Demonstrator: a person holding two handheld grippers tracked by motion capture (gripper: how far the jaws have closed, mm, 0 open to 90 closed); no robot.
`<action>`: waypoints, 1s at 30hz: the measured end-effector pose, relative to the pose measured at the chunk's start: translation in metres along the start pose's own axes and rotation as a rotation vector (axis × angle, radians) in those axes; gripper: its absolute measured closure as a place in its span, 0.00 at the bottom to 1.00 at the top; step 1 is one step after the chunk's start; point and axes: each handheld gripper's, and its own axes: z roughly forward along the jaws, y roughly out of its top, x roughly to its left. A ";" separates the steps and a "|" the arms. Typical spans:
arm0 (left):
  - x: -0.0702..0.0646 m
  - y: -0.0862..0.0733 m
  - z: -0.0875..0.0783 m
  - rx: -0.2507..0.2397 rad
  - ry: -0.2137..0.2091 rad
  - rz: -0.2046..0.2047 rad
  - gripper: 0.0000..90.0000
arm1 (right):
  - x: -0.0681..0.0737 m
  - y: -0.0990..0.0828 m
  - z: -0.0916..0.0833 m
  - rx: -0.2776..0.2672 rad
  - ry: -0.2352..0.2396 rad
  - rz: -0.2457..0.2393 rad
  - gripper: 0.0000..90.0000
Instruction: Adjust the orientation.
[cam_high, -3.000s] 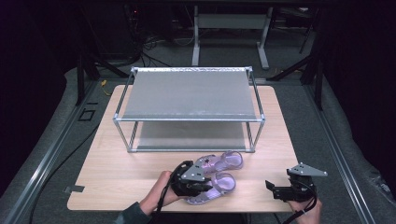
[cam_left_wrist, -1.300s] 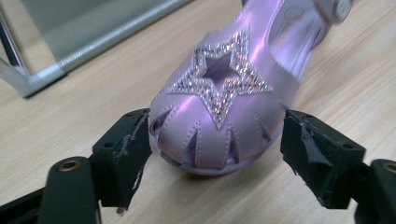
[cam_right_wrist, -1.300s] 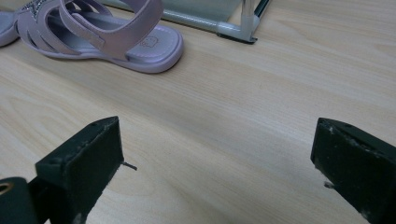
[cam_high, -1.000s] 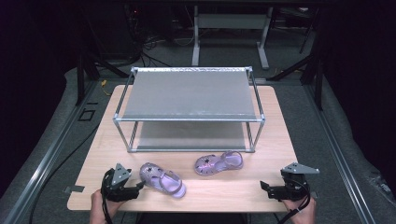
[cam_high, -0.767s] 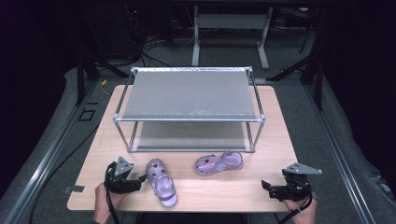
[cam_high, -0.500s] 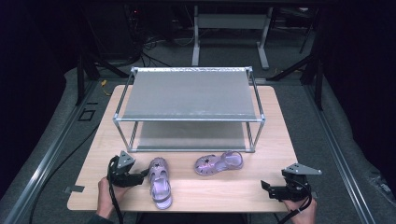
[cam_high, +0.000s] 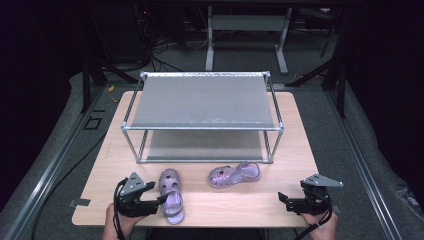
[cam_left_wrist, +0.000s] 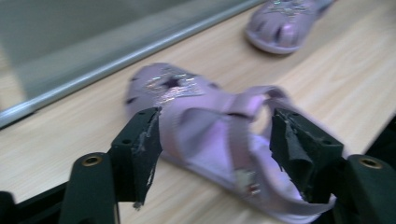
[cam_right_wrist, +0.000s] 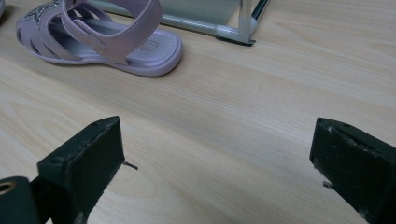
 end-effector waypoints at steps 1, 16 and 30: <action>-0.003 0.001 0.003 0.006 0.002 0.005 0.38 | 0.000 0.000 0.000 -0.002 0.008 0.000 0.03; -0.011 0.005 0.016 0.053 0.044 0.095 0.85 | 0.000 -0.001 0.000 0.003 0.001 0.000 0.04; 0.011 0.028 0.023 -0.027 0.004 0.374 0.91 | -0.002 -0.001 -0.004 0.002 -0.019 -0.005 0.04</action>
